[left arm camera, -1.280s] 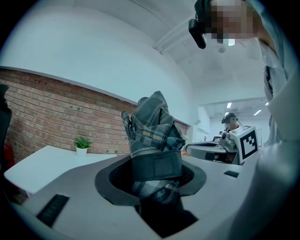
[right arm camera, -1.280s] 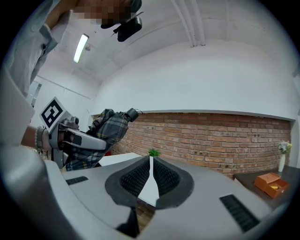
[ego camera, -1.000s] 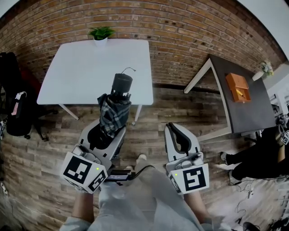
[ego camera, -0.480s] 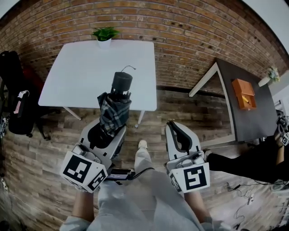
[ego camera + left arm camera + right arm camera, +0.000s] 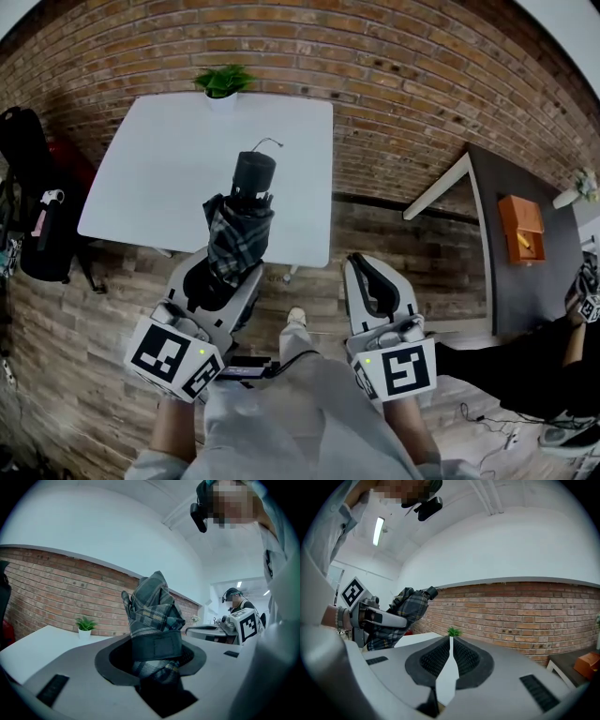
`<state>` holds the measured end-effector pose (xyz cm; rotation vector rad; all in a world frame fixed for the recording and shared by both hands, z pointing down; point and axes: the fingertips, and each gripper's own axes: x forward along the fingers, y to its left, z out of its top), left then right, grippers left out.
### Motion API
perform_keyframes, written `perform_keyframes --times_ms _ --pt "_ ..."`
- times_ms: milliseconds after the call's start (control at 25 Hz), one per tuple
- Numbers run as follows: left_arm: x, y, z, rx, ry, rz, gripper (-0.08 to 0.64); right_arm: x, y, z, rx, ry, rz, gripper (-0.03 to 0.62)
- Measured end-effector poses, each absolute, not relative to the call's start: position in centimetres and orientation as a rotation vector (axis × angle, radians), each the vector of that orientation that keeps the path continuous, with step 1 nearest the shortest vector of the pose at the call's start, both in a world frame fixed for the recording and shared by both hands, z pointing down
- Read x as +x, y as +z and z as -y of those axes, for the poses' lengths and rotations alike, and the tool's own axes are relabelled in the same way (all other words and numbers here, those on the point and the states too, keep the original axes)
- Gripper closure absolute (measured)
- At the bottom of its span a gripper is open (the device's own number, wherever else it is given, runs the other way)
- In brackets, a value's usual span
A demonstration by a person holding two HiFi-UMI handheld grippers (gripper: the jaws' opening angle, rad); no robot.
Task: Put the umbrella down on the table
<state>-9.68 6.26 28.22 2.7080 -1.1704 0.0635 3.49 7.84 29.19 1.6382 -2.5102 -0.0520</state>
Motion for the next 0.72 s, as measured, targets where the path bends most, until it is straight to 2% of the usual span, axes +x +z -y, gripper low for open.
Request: perform_keyframes --times_ms 720 --pt "-4.3 29.0 7.4 2.599 0.095 1.302 0.353 8.9 30.2 7.7 1.455 0.002 2.594 0.54"
